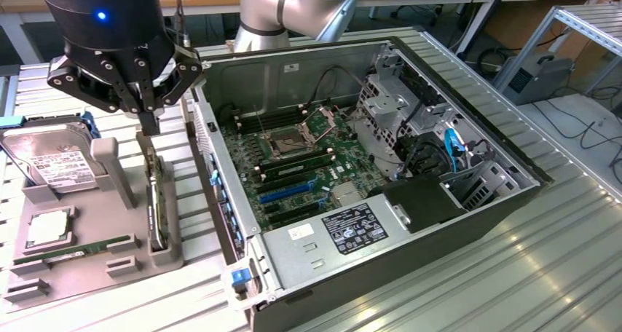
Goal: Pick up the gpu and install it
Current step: 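Reach for the gpu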
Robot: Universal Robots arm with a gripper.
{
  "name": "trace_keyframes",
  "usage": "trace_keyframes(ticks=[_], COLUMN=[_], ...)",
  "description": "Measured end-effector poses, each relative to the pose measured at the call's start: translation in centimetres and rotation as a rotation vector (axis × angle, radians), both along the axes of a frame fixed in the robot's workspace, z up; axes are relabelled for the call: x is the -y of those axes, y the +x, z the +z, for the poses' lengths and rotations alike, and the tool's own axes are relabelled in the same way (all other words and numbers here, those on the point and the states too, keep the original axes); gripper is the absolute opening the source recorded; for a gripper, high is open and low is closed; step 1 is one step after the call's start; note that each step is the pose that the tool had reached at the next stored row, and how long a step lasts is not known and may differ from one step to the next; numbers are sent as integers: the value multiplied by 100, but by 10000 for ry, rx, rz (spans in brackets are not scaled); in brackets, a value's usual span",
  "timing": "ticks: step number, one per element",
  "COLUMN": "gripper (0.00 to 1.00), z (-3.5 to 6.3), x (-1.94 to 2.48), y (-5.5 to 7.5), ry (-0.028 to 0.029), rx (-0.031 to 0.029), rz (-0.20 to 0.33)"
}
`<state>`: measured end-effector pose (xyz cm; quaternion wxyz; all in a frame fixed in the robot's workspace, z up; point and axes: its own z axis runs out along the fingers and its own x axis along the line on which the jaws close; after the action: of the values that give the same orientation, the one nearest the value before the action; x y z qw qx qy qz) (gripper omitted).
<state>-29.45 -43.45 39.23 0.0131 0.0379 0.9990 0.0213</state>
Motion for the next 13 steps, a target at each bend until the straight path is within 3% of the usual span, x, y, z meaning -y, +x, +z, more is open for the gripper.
trace_keyframes(ticks=[13], gripper=[11], z=[-2], x=[61], y=[0], ry=[0], rx=[0], rz=[0])
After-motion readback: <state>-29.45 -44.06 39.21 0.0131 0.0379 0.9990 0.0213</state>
